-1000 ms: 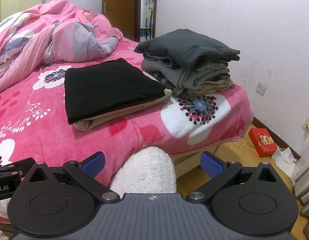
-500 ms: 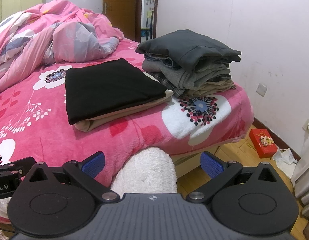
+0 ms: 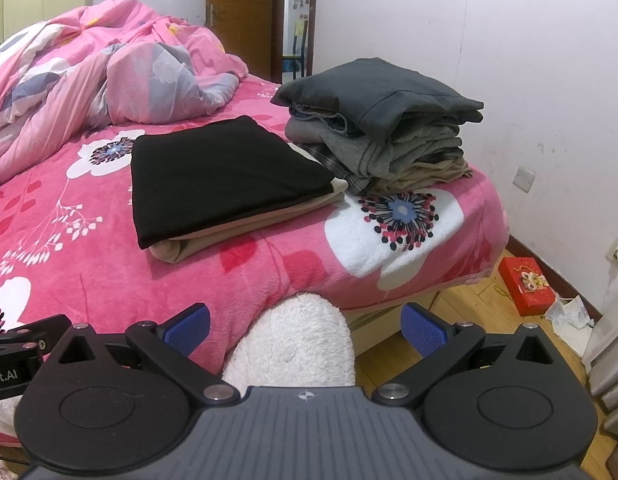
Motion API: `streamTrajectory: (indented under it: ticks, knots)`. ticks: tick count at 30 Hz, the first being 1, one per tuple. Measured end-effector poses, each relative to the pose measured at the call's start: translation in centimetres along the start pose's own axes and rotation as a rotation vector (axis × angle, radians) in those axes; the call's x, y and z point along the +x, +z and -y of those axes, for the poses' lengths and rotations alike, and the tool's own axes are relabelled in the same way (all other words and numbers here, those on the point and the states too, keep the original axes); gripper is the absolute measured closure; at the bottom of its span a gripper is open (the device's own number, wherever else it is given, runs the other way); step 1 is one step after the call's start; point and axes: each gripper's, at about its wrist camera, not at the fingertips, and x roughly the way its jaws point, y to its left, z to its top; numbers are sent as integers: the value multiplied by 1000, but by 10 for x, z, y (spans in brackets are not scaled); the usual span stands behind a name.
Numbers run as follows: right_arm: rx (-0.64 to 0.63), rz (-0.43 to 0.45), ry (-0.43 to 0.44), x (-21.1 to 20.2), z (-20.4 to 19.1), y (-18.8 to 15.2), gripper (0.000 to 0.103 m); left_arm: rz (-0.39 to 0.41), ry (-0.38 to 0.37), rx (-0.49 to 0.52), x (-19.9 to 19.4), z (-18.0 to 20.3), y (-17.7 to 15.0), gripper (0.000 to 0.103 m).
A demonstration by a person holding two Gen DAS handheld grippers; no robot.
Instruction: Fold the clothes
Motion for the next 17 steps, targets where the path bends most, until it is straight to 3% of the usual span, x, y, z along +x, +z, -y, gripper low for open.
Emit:
streamTrajectory:
  ticks: [17]
  knots:
    - [0,1,2,0,0,0,0,2,0,-2,-1,-1,-2,0]
